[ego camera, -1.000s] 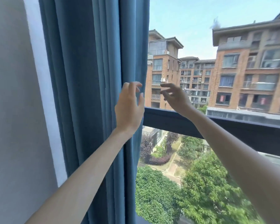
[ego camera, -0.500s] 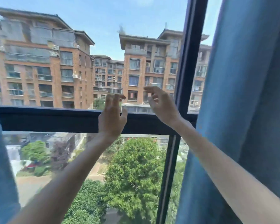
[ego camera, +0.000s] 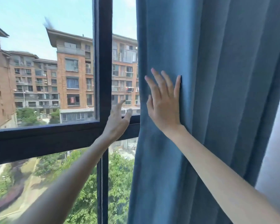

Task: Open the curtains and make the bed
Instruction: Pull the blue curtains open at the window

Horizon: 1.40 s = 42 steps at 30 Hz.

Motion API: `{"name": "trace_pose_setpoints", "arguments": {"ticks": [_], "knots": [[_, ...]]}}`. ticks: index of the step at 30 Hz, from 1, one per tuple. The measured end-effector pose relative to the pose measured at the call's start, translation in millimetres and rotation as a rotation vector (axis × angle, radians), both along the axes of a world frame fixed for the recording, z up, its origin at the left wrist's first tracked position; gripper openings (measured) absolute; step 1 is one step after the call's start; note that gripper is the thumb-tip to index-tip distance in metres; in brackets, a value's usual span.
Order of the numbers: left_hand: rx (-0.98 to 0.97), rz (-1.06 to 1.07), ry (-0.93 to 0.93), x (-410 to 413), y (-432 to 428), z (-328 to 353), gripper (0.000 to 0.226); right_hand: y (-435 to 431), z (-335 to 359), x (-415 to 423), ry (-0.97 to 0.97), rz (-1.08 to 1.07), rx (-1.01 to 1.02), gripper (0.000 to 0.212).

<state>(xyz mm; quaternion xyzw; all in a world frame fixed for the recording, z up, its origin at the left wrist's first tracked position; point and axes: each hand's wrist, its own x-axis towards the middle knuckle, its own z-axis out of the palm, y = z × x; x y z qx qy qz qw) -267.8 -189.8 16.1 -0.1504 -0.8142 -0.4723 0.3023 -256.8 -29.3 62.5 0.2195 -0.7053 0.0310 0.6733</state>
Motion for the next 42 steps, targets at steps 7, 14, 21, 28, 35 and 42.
{"name": "trace_pose_setpoints", "arguments": {"ticks": [7, 14, 21, 28, 35, 42], "knots": [[0.088, -0.378, 0.04, -71, 81, 14, 0.063, 69, 10, -36, 0.012, -0.197, -0.241, 0.059], [0.325, -0.63, 0.02, -107, 157, 28, 0.049, 124, 10, -57, 0.01, -0.601, -0.248, 0.042], [0.49, -0.605, 0.1, -145, 235, 31, 0.047, 176, 11, -88, -0.027, -0.363, -0.413, 0.045], [0.496, -0.566, 0.151, -193, 345, 47, 0.032, 279, 19, -138, -0.176, -0.304, -0.417, 0.071], [0.478, -0.567, 0.15, -256, 476, 68, 0.036, 410, 45, -193, -0.285, -0.354, -0.405, 0.072], [0.482, -0.604, 0.137, -318, 591, 74, 0.025, 517, 53, -248, -0.299, -0.387, -0.44, 0.074]]}}
